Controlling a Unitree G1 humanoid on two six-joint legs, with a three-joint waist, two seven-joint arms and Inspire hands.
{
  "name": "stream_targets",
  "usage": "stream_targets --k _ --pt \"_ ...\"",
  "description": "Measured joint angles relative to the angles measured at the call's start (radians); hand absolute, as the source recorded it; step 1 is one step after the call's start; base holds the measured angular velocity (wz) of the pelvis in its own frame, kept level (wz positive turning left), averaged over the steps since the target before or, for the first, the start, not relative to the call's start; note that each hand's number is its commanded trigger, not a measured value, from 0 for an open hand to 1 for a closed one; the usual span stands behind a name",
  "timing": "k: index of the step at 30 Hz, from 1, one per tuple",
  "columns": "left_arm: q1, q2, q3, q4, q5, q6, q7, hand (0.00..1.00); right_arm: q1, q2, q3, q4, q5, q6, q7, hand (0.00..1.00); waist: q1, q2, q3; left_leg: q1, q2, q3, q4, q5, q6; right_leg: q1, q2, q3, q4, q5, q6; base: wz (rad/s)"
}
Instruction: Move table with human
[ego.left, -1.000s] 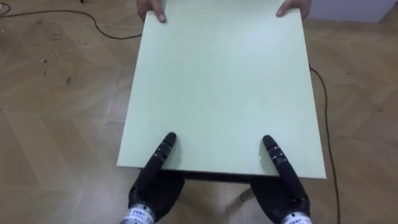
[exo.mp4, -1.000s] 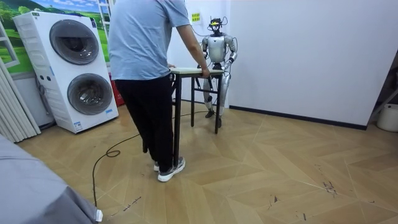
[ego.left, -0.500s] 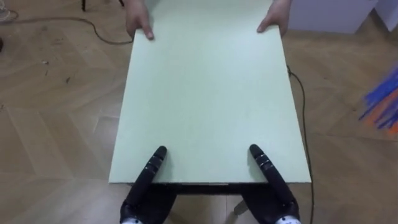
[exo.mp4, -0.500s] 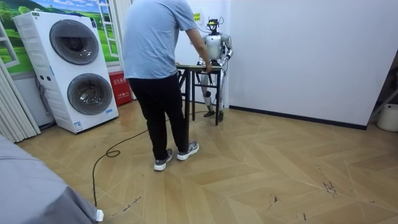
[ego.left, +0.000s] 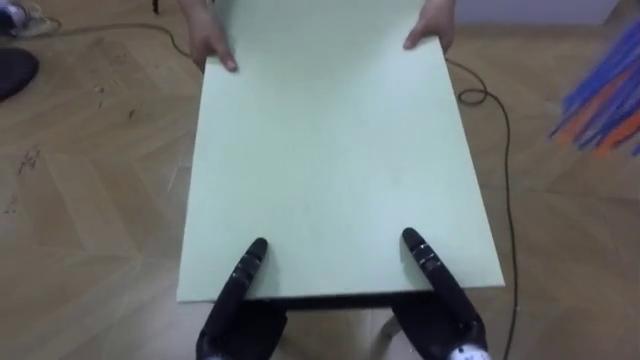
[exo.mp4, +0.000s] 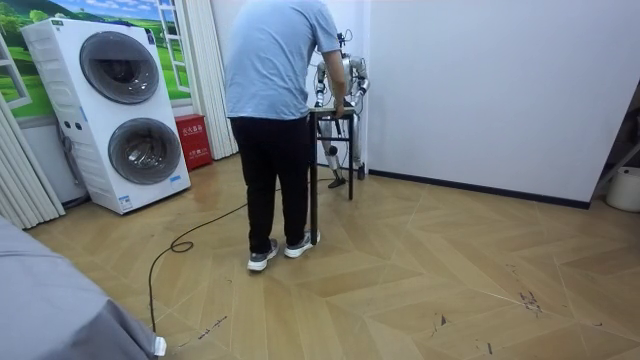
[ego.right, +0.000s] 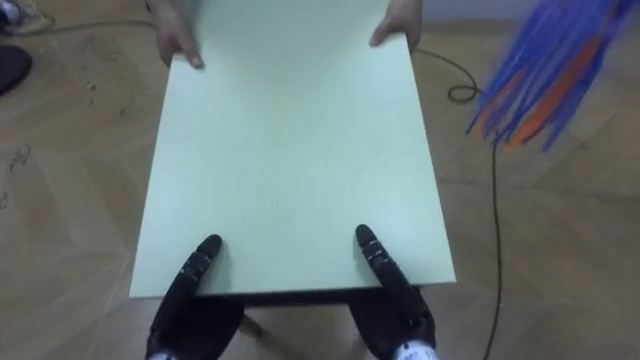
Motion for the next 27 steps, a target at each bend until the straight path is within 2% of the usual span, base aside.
stream_targets --k 2,4,5,7,8,9,11,12,13,14,15,16,17,18,19,20,21,22,23,24,25,26,27 --pt "0.003 -0.003 0.003 0.003 -0.001 0.005 0.000 1.00 0.000 -0.005 0.008 -0.002 0.002 -0.003 -0.002 1.00 0.008 -0.005 0.0014 0.003 -0.004 0.002 -0.022 0.004 -0.002 -0.002 -0.006 0.003 -0.007 0.018 -0.008 -0.07" --pt "0.002 -0.003 0.004 0.003 -0.002 0.010 0.000 1.00 -0.001 -0.008 0.010 -0.003 0.004 -0.006 -0.003 1.00 0.007 -0.002 0.0027 0.000 -0.007 0.005 -0.024 -0.005 -0.001 -0.017 -0.011 0.002 -0.009 0.037 -0.015 -0.08" --pt "0.001 -0.003 0.006 0.003 -0.002 0.009 0.000 1.00 -0.005 -0.008 0.011 -0.003 0.004 -0.006 -0.003 1.00 0.009 0.005 0.0043 0.000 -0.008 0.004 -0.054 -0.037 -0.006 -0.033 -0.011 -0.009 -0.003 0.054 -0.018 -0.05" --pt "-0.008 -0.005 0.006 0.007 -0.004 0.006 -0.002 1.00 -0.012 -0.006 0.008 -0.004 0.005 -0.005 -0.005 1.00 0.002 0.006 0.0066 0.000 -0.026 -0.012 -0.130 -0.081 -0.012 -0.049 -0.019 -0.030 -0.015 0.070 -0.021 0.12" --pt "-0.030 -0.006 0.004 0.015 -0.006 0.006 -0.004 1.00 -0.022 -0.002 0.004 -0.005 0.005 -0.005 -0.005 1.00 -0.008 0.007 0.0076 0.001 -0.035 -0.012 -0.205 -0.124 -0.002 -0.069 -0.031 -0.057 -0.019 0.078 -0.025 0.25" --pt "-0.066 -0.011 0.001 0.035 -0.006 0.006 -0.009 1.00 -0.036 -0.001 -0.004 -0.002 0.004 -0.003 -0.004 1.00 0.001 0.004 0.0106 0.005 -0.041 0.006 -0.286 -0.142 0.007 -0.095 -0.040 -0.062 -0.021 0.098 -0.029 0.25" --pt "-0.119 -0.018 -0.004 0.071 -0.011 0.004 -0.009 1.00 -0.059 0.019 -0.025 0.018 0.000 0.001 -0.004 1.00 0.005 0.001 0.0122 0.032 -0.048 0.047 -0.413 -0.162 0.020 -0.127 -0.046 -0.060 -0.021 0.135 -0.035 0.21" --pt "-0.136 -0.021 -0.006 0.090 -0.009 0.002 -0.009 1.00 -0.065 0.033 -0.041 0.026 -0.002 0.007 -0.004 1.00 -0.003 -0.003 0.0103 0.036 -0.055 0.052 -0.464 -0.173 0.031 -0.140 -0.055 -0.054 -0.029 0.146 -0.031 0.40" --pt "-0.145 -0.023 -0.007 0.093 -0.005 0.001 -0.009 1.00 -0.066 0.035 -0.046 0.025 -0.004 0.008 -0.004 1.00 -0.013 -0.003 0.0102 0.034 -0.058 0.052 -0.477 -0.180 0.039 -0.144 -0.058 -0.052 -0.039 0.154 -0.029 0.44" --pt "-0.159 -0.026 -0.007 0.103 -0.001 0.000 -0.009 1.00 -0.065 0.039 -0.057 0.028 -0.005 0.019 -0.005 1.00 -0.021 -0.002 0.0103 0.023 -0.060 0.049 -0.482 -0.192 0.059 -0.152 -0.066 -0.053 -0.046 0.180 -0.027 0.19" --pt "-0.159 -0.028 -0.008 0.109 -0.002 0.000 -0.009 1.00 -0.055 0.042 -0.071 0.029 -0.008 0.035 -0.005 1.00 -0.025 -0.004 0.0095 0.012 -0.073 0.048 -0.470 -0.184 0.075 -0.154 -0.075 -0.026 -0.050 0.212 -0.011 0.08" --pt "-0.150 -0.030 -0.008 0.108 -0.002 0.001 -0.009 1.00 -0.048 0.042 -0.072 0.028 -0.014 0.042 -0.005 1.00 -0.025 -0.003 0.0086 0.012 -0.079 0.048 -0.470 -0.179 0.083 -0.153 -0.079 -0.004 -0.050 0.226 0.000 0.06" --pt "-0.137 -0.031 -0.014 0.108 -0.001 0.002 -0.009 1.00 -0.031 0.043 -0.073 0.027 -0.017 0.044 -0.004 1.00 -0.033 -0.007 0.0056 0.014 -0.098 0.045 -0.473 -0.167 0.100 -0.154 -0.091 0.050 -0.050 0.245 0.021 0.15" --pt "-0.132 -0.030 -0.019 0.108 -0.001 0.001 -0.009 1.00 -0.023 0.042 -0.073 0.027 -0.017 0.045 -0.004 1.00 -0.041 -0.010 0.0041 0.013 -0.109 0.042 -0.471 -0.161 0.109 -0.154 -0.099 0.073 -0.048 0.253 0.033 0.22" --pt "-0.125 -0.028 -0.028 0.110 -0.005 0.000 -0.008 1.00 -0.014 0.038 -0.073 0.027 -0.013 0.048 -0.004 1.00 -0.054 -0.010 0.0039 0.010 -0.124 0.039 -0.466 -0.151 0.123 -0.156 -0.108 0.122 -0.044 0.274 0.064 0.21" --pt "-0.123 -0.025 -0.034 0.110 -0.013 0.000 -0.007 1.00 -0.012 0.028 -0.080 0.027 -0.002 0.057 -0.005 1.00 -0.063 -0.010 0.0038 0.006 -0.138 0.041 -0.464 -0.141 0.137 -0.162 -0.115 0.176 -0.040 0.295 0.112 0.17" --pt "-0.123 -0.026 -0.037 0.110 -0.011 0.000 -0.004 1.00 -0.011 0.023 -0.080 0.028 0.006 0.062 -0.006 1.00 -0.066 -0.010 0.0037 0.002 -0.142 0.044 -0.464 -0.134 0.144 -0.164 -0.119 0.200 -0.040 0.303 0.144 0.19" --pt "-0.123 -0.025 -0.042 0.109 -0.007 0.000 0.004 1.00 -0.005 0.021 -0.080 0.027 0.013 0.066 -0.007 1.00 -0.071 -0.011 0.0020 -0.005 -0.145 0.065 -0.467 -0.120 0.153 -0.174 -0.137 0.233 -0.004 0.294 0.186 0.35" --pt "-0.123 -0.026 -0.047 0.109 -0.002 0.000 0.013 1.00 0.010 0.021 -0.081 0.026 0.018 0.061 -0.007 1.00 -0.077 -0.013 -0.0005 -0.006 -0.145 0.087 -0.472 -0.109 0.155 -0.178 -0.172 0.250 0.106 0.218 0.189 0.46" --pt "-0.121 -0.026 -0.053 0.108 0.000 0.001 0.017 1.00 0.024 0.023 -0.079 0.025 0.023 0.053 -0.007 1.00 -0.077 -0.019 -0.0098 -0.007 -0.145 0.109 -0.480 -0.099 0.153 -0.164 -0.209 0.269 0.211 0.134 0.189 0.39" --pt "-0.120 -0.024 -0.053 0.108 0.001 0.001 0.017 1.00 0.025 0.027 -0.075 0.025 0.025 0.051 -0.007 1.00 -0.075 -0.021 -0.0107 -0.007 -0.146 0.110 -0.480 -0.097 0.152 -0.149 -0.222 0.282 0.244 0.101 0.196 0.14" --pt "-0.115 -0.019 -0.052 0.108 0.001 0.001 0.017 1.00 0.025 0.025 -0.064 0.025 0.029 0.043 -0.008 1.00 -0.066 -0.024 -0.0123 -0.003 -0.147 0.111 -0.478 -0.095 0.148 -0.111 -0.230 0.311 0.255 0.060 0.214 0.00" --pt "-0.111 -0.012 -0.050 0.107 0.000 0.000 0.017 1.00 0.024 0.024 -0.054 0.025 0.034 0.037 -0.012 1.00 -0.058 -0.029 -0.0136 0.001 -0.151 0.107 -0.480 -0.092 0.142 -0.091 -0.218 0.316 0.223 0.049 0.213 0.00"
